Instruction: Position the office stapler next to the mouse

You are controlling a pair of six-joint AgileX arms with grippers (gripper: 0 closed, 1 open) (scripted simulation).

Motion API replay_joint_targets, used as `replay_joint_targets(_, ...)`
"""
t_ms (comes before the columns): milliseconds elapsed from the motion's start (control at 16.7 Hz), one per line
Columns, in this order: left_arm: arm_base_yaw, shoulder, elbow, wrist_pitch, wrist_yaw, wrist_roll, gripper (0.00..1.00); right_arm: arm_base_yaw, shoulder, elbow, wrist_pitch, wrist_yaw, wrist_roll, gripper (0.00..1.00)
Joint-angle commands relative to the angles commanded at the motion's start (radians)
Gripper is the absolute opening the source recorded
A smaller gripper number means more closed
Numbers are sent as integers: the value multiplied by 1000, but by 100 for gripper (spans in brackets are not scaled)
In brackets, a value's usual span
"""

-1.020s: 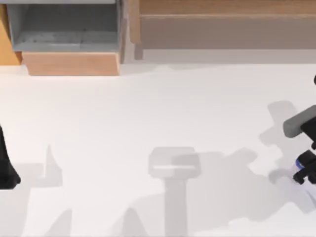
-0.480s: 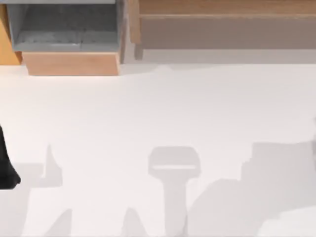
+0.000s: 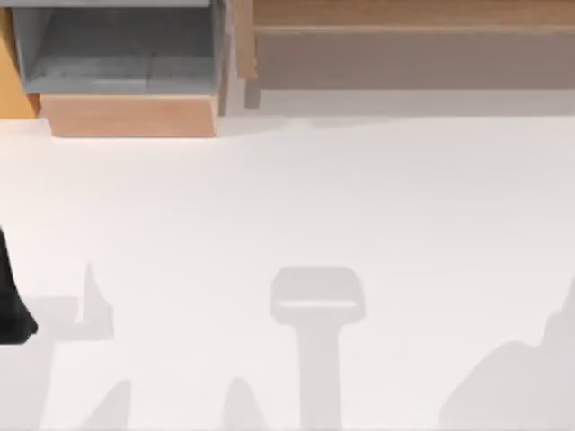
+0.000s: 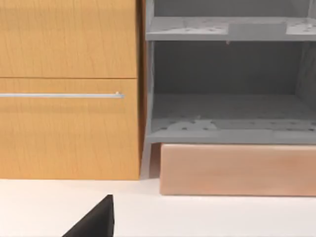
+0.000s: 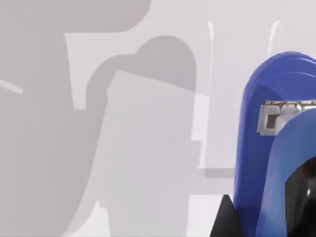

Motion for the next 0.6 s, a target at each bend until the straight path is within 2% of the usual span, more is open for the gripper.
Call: replay_joint_targets(600, 0, 0, 0, 0, 0, 0, 100, -4, -9, 9, 12, 14, -1, 0)
